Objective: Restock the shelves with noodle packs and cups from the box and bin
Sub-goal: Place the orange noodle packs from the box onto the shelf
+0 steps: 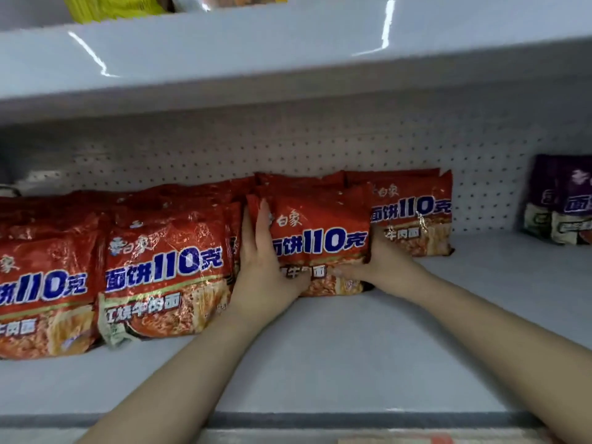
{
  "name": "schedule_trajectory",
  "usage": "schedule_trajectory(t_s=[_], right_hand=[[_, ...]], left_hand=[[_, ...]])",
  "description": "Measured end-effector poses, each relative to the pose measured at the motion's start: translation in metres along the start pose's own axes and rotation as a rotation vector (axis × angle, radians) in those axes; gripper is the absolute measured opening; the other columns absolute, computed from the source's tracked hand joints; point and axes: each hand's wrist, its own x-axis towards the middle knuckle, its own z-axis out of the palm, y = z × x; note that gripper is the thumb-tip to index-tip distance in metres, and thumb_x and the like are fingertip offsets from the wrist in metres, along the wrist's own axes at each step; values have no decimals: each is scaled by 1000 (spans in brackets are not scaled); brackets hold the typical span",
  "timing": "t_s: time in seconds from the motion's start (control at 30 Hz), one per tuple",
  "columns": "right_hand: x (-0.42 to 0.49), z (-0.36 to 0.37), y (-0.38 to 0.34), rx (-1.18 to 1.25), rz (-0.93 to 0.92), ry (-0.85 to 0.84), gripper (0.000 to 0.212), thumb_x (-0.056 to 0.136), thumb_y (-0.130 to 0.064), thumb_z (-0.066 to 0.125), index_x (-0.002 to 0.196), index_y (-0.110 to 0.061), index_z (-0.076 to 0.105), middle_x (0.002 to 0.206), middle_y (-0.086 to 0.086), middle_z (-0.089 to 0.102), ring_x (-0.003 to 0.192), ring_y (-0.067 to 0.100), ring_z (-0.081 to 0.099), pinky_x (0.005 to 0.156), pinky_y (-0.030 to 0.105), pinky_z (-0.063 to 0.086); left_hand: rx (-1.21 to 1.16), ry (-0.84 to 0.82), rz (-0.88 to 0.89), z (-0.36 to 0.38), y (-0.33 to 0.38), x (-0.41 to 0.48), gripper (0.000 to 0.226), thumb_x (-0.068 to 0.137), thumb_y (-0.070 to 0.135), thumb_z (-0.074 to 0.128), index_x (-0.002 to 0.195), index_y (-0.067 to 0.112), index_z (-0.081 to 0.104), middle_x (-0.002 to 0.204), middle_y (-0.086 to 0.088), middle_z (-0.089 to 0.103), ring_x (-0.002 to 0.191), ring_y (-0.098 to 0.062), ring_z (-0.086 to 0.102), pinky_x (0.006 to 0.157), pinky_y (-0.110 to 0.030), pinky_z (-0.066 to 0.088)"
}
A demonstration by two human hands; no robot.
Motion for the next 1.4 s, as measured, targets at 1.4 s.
schedule_trajectory(t_s=[1.4], right_hand=[[-203,-69,-102,-330,258,236,70,85,-49,67,145,-24,40,143,-6,50,125,9,50,99,23,39]], left_hand=[[203,-317,301,-46,90,-69,89,89,55,62,158,28,13,165,5,7,152,-13,-6,125,-41,4]])
